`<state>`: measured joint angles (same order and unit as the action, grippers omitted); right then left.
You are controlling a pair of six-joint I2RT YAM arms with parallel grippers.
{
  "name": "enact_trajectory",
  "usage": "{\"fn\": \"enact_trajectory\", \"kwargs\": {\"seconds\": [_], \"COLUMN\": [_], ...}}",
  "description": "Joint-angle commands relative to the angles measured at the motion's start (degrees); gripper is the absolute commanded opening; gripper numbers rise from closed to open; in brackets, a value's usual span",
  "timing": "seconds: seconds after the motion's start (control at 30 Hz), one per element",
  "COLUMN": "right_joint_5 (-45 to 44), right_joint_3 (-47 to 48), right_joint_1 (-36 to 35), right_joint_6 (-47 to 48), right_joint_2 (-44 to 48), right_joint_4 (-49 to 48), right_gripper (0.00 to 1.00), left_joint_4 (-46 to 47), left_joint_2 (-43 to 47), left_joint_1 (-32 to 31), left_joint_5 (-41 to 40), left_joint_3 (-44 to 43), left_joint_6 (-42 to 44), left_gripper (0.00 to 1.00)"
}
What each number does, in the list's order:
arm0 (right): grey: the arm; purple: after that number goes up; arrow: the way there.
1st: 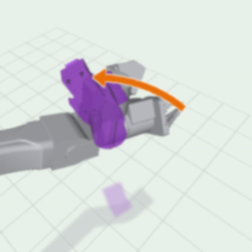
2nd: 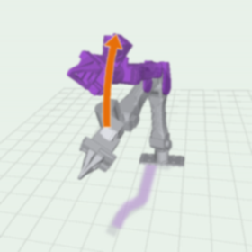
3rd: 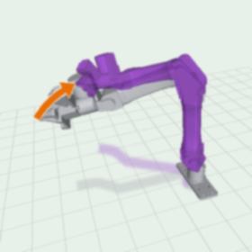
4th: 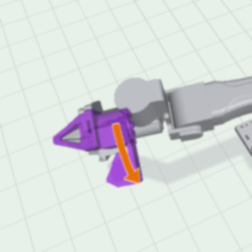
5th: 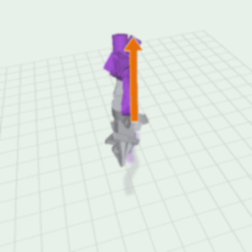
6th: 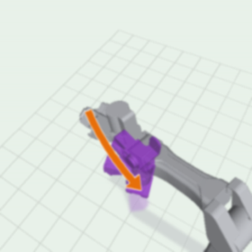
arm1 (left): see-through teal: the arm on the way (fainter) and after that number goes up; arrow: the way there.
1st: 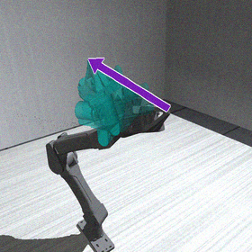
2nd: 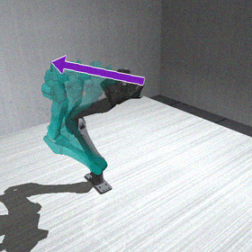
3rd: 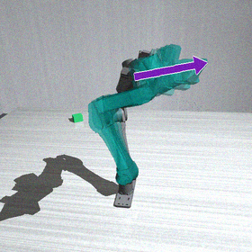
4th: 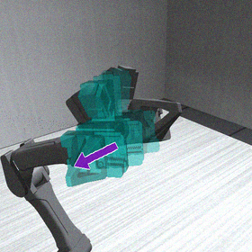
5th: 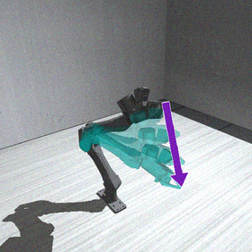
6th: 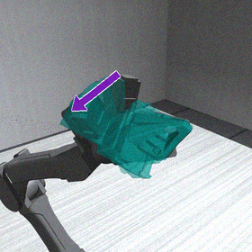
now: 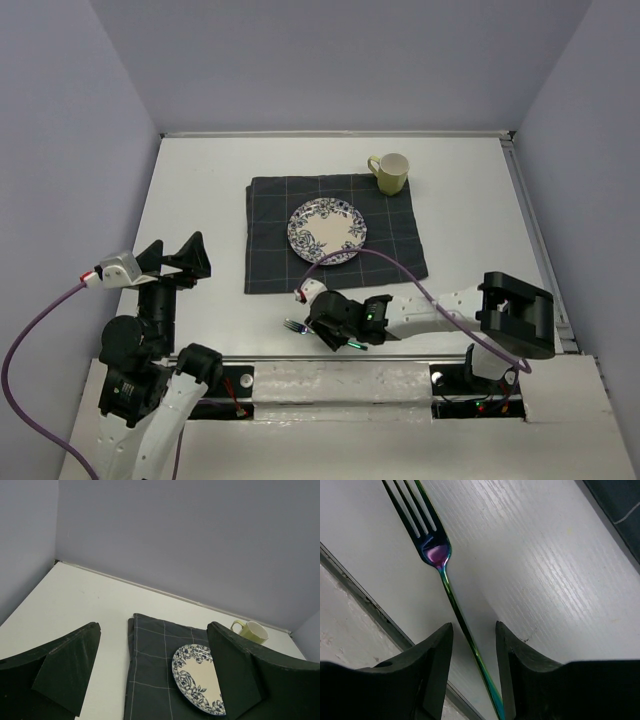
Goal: Set the dinner table for one person
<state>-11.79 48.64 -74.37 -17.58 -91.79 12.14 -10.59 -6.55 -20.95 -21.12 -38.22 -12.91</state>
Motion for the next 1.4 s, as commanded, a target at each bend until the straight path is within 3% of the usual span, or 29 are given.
{"fn": "enact_trajectory", "kwargs": {"seconds": [0.0, 0.2, 0.27, 0.37, 0.4, 0.53, 0.7, 1.03, 1.23, 1.37], "right_joint_5": [0.02, -0.69, -0.86, -0.78, -0.6, -0.78, -9.02, -17.91, -23.27, -23.98], "right_joint_3": [2.86, 4.53, 4.88, 5.85, 6.2, 9.53, 23.49, 48.89, 56.03, 61.12], "right_joint_1": [-1.48, -2.01, -2.01, -2.54, -2.54, -2.54, -1.49, 7.47, 11.79, 14.24], "right_joint_6": [-0.08, -0.61, -1.05, -2.1, -2.54, -3.6, -4.21, -12.28, -21.42, -22.41], "right_joint_2": [-2.6, -5.15, -5.68, -6.47, -6.82, -6.04, -6.47, -21.4, -30.55, -34.5], "right_joint_4": [-3.97, -3.88, -3.88, -3.79, -3.79, -2.48, 1.56, 2.36, 2.88, 2.98], "right_gripper": [0.45, 0.35, 0.26, 0.02, 0.0, 0.0, 0.0, 0.0, 0.0, 0.0], "left_joint_4": [1.54, 1.62, 1.71, 1.71, 1.71, 1.89, 1.8, 1.98, 2.15, 2.59], "left_joint_2": [-0.66, -0.75, -0.75, -0.84, -0.75, -0.66, -0.4, -0.4, -0.31, -0.13], "left_joint_1": [0.3, 0.3, 0.3, 0.3, 0.3, 0.3, 0.3, 1.26, 1.17, 0.82], "left_joint_5": [0.82, 1.0, 1.08, 1.17, 1.26, 1.26, 1.26, 1.44, 1.09, 1.26], "left_joint_3": [0.16, 0.16, 0.16, 0.16, 0.16, 0.25, 0.25, 0.25, 0.34, 0.42], "left_joint_6": [0.51, 0.51, 0.51, 0.51, 0.51, 0.6, 0.6, 0.34, 0.25, 0.34], "left_gripper": [0.99, 0.99, 0.99, 0.99, 0.99, 0.99, 0.99, 0.99, 0.99, 0.99]}}
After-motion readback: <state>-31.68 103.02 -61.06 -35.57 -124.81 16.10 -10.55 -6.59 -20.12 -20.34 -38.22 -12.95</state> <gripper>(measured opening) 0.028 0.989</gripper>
